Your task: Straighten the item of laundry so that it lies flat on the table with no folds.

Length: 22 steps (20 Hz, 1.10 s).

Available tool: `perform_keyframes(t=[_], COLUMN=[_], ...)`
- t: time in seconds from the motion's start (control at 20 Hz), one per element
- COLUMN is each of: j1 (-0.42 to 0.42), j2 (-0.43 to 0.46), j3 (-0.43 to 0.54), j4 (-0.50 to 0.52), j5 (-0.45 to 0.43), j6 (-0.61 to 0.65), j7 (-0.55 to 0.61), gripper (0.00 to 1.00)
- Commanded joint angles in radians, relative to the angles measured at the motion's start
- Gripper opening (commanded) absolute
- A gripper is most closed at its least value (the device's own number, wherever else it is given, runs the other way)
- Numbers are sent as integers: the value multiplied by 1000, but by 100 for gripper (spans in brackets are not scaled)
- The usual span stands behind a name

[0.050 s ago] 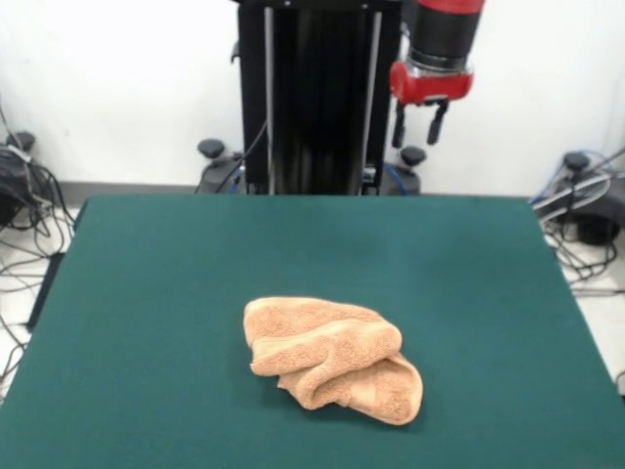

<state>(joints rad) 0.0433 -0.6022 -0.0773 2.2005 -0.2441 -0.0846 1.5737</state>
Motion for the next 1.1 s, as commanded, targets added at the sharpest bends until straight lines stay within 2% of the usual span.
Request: perform_keyframes(t=[0.05,0.25,0.5,0.6,0.75,0.95,1.1], j1=[84,72,42,45,48,53,101], j2=[54,-4,-86,-85,-69,-74,-49], j3=[-20,-3,14,11,9,18,-34], j4=[54,61,-43,-87,-161,-215,-266], j5=[70,81,117,132,128,136,141], j6=[-92,-77,135,177,168,235,236], j7=[266,253,178,163,135,131,147], gripper=[100,100,100,100,100,100,100])
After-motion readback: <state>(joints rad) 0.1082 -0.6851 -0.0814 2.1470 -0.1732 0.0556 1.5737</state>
